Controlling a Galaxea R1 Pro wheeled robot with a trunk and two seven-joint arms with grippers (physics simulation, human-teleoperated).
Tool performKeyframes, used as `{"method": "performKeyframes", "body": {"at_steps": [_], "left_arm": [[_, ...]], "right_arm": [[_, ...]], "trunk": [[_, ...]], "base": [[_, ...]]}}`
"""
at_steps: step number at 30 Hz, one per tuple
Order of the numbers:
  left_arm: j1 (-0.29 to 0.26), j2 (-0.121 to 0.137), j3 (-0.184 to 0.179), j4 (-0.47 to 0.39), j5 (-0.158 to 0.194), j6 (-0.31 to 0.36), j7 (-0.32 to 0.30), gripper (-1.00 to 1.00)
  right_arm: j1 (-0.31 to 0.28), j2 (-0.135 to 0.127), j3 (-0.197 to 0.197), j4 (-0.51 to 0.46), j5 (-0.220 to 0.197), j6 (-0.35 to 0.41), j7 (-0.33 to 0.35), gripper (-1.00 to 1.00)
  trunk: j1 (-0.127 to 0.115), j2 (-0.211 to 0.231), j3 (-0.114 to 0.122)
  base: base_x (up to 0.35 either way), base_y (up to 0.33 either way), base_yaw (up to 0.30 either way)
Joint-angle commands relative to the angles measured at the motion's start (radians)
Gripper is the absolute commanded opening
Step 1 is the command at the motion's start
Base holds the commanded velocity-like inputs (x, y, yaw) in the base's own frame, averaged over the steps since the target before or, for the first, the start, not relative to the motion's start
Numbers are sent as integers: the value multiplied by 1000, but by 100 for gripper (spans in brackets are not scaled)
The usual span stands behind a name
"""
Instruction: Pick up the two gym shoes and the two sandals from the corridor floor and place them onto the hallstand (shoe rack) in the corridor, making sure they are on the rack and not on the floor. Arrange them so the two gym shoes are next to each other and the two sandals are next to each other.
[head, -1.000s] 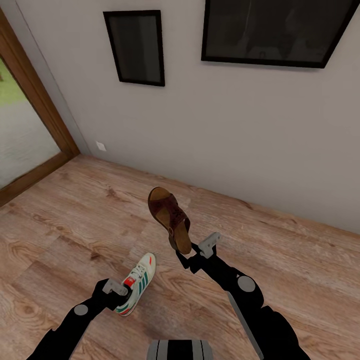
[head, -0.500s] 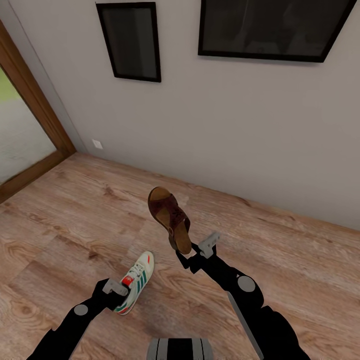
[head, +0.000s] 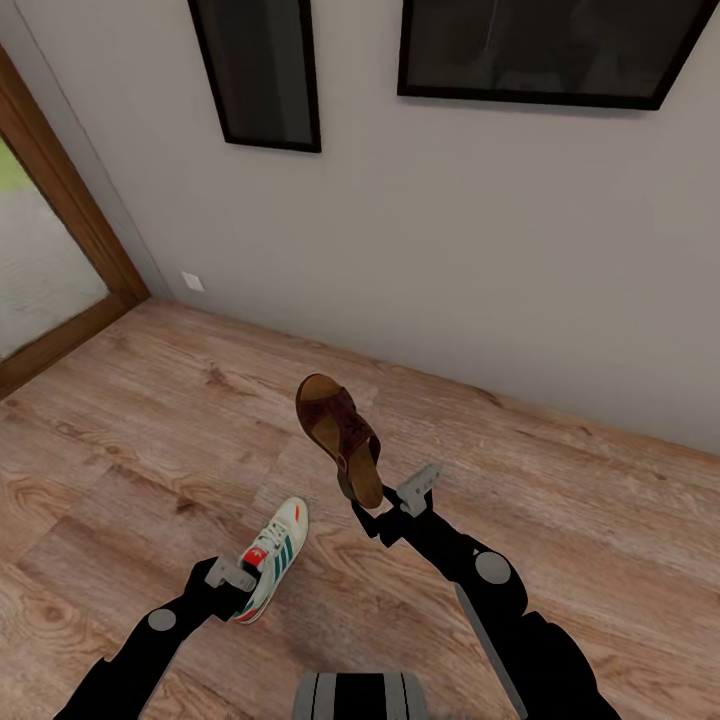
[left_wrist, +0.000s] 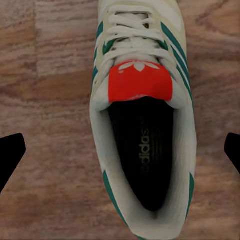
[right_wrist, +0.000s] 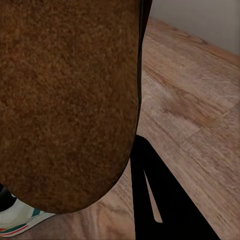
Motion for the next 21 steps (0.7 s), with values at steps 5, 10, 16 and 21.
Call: {"method": "performKeyframes", "body": {"at_steps": [5,10,16,21], "left_arm": [[0,0,-1,-1,-7,0,-2,100],[0,1,-1,-1,-7,0,-2,100],[0,1,-1,-1,-7,-1,-2,100],[0,0,-1,-1,-7,0,-2,100]], "right_arm": [[0,0,0,-1,1,7,2,-100],[0,0,0,-2,1,7,2,-100],[0,0,0,-2,1,7,2,-100],[0,0,0,-2,1,7,2,-100]], "trunk": [[2,-1,-18],[4,-2,-41],[4,-3,-53],[4,-3,-61]], "base": [[0,0,0],[0,0,0],[0,0,0],[0,0,0]]}}
